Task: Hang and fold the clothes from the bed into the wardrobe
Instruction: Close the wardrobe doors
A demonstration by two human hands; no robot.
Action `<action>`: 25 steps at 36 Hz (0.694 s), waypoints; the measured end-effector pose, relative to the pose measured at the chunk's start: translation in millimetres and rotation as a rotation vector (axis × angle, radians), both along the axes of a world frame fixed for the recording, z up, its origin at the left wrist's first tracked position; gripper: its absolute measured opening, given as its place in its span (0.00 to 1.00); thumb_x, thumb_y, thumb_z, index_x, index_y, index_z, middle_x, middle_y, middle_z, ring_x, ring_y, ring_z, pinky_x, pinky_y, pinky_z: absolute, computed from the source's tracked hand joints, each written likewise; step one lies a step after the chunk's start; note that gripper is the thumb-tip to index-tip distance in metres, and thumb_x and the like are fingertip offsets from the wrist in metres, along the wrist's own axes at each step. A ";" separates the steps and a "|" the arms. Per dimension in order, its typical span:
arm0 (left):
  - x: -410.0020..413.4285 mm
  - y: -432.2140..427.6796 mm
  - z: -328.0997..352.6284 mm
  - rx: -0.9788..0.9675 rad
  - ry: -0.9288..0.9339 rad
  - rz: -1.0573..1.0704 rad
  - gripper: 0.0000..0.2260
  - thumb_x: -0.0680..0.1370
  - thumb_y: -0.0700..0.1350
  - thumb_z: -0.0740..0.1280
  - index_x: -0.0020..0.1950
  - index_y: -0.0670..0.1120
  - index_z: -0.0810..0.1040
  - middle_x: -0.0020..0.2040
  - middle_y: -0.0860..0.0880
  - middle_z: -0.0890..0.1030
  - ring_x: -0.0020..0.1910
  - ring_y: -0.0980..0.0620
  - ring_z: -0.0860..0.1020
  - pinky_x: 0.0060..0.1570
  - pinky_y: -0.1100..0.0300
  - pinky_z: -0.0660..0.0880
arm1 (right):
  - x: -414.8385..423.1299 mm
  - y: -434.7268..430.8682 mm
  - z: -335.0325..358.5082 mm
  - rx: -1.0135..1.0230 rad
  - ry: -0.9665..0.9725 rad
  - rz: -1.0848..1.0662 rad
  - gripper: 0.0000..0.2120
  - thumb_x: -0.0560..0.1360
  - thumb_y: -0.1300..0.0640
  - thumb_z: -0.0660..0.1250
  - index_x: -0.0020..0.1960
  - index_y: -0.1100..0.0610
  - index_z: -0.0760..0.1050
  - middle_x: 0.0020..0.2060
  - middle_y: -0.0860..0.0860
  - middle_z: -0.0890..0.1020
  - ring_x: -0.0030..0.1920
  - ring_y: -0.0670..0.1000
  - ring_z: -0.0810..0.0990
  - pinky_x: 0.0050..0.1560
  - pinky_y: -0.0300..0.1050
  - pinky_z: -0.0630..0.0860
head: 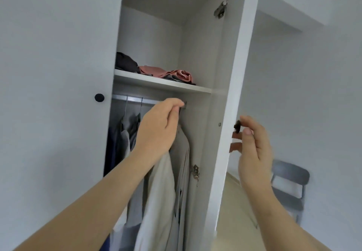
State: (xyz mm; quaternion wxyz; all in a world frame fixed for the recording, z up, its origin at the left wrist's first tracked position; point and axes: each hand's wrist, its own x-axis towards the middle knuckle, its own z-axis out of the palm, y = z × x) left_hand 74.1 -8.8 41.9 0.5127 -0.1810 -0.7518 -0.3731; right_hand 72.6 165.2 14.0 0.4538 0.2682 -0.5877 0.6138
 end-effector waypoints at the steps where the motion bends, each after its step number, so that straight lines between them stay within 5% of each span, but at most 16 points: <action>1: -0.4 -7.6 0.4 0.000 0.002 0.022 0.12 0.81 0.43 0.56 0.60 0.47 0.76 0.49 0.58 0.76 0.49 0.61 0.73 0.49 0.74 0.67 | -2.7 -8.0 0.1 0.005 0.001 0.011 0.13 0.77 0.56 0.54 0.53 0.45 0.74 0.51 0.52 0.76 0.42 0.43 0.78 0.34 0.35 0.74; 6: -2.8 -46.8 -1.0 0.010 -0.016 0.101 0.14 0.82 0.45 0.54 0.63 0.46 0.74 0.51 0.59 0.75 0.49 0.63 0.72 0.48 0.80 0.65 | -20.3 -47.6 -0.2 0.022 -0.062 0.105 0.13 0.81 0.61 0.55 0.52 0.49 0.75 0.42 0.42 0.78 0.36 0.44 0.76 0.34 0.39 0.74; 14: -8.5 -110.8 -5.4 0.028 -0.032 0.282 0.15 0.82 0.44 0.53 0.64 0.45 0.73 0.56 0.53 0.77 0.53 0.59 0.72 0.53 0.67 0.65 | -44.2 -116.2 10.4 0.182 -0.168 0.311 0.12 0.81 0.61 0.54 0.47 0.50 0.74 0.33 0.44 0.77 0.33 0.44 0.75 0.37 0.36 0.76; 19: -32.4 -155.8 -10.3 0.000 -0.063 0.524 0.14 0.81 0.39 0.54 0.63 0.43 0.74 0.60 0.47 0.77 0.57 0.45 0.76 0.60 0.54 0.70 | -70.1 -166.1 19.7 0.268 -0.259 0.394 0.12 0.81 0.60 0.53 0.45 0.49 0.72 0.34 0.46 0.74 0.32 0.41 0.72 0.38 0.36 0.73; 25: -58.9 -194.9 -4.6 -0.085 -0.359 0.713 0.23 0.82 0.48 0.52 0.76 0.46 0.54 0.77 0.47 0.52 0.76 0.44 0.47 0.73 0.47 0.52 | -100.0 -213.7 24.0 0.345 -0.288 0.390 0.11 0.81 0.60 0.52 0.44 0.49 0.69 0.36 0.45 0.71 0.34 0.43 0.68 0.36 0.33 0.68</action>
